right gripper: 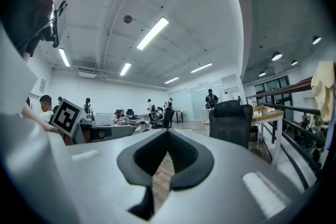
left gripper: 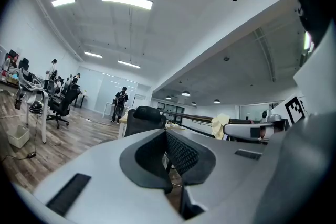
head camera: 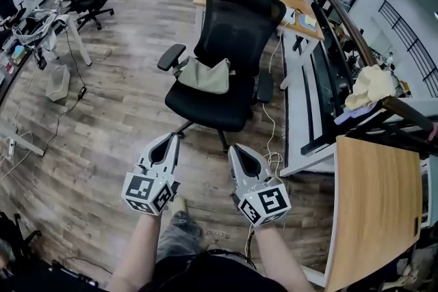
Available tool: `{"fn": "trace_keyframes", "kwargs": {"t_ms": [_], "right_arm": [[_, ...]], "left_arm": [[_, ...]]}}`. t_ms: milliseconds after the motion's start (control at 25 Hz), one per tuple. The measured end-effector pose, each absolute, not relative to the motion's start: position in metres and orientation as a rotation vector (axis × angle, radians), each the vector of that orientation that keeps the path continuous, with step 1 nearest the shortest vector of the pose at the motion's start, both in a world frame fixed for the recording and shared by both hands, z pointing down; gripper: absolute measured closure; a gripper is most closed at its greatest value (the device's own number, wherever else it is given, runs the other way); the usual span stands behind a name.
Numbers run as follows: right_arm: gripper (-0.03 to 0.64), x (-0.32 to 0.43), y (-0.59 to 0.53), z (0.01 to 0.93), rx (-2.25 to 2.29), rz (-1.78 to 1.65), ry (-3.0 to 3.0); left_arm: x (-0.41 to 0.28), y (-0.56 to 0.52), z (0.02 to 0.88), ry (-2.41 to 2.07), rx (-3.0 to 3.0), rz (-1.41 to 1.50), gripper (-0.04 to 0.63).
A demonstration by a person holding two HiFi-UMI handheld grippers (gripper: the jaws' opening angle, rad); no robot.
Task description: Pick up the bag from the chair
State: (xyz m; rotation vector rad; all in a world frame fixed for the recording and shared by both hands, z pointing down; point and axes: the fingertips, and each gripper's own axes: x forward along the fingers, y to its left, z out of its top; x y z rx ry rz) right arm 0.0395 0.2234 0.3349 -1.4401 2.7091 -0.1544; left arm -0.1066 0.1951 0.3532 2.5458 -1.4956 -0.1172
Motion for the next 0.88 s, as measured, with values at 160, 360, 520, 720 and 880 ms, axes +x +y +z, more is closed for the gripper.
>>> {"fn": "trace_keyframes", "kwargs": {"t_ms": [160, 360, 520, 720, 880], "right_arm": [[0.609, 0.022, 0.188, 0.335, -1.474, -0.164, 2.700], [0.609, 0.004, 0.150, 0.337, -1.510, -0.173, 2.679], [0.609, -0.009, 0.124, 0.341, -1.540, -0.175, 2.658], [0.609, -0.020, 0.101, 0.341, -1.562, -0.163, 2.640], [0.609, -0.024, 0.089, 0.342, -1.572, -0.165, 2.630]], "left_arm": [[-0.125, 0.158, 0.356, -1.466, 2.545, -0.112, 0.598], [-0.141, 0.115, 0.358, -1.419, 2.563, -0.109, 0.598], [-0.152, 0.086, 0.361, -1.381, 2.584, -0.107, 0.598], [-0.160, 0.062, 0.363, -1.344, 2.608, -0.105, 0.598], [-0.161, 0.048, 0.364, -1.327, 2.615, -0.113, 0.598]]}}
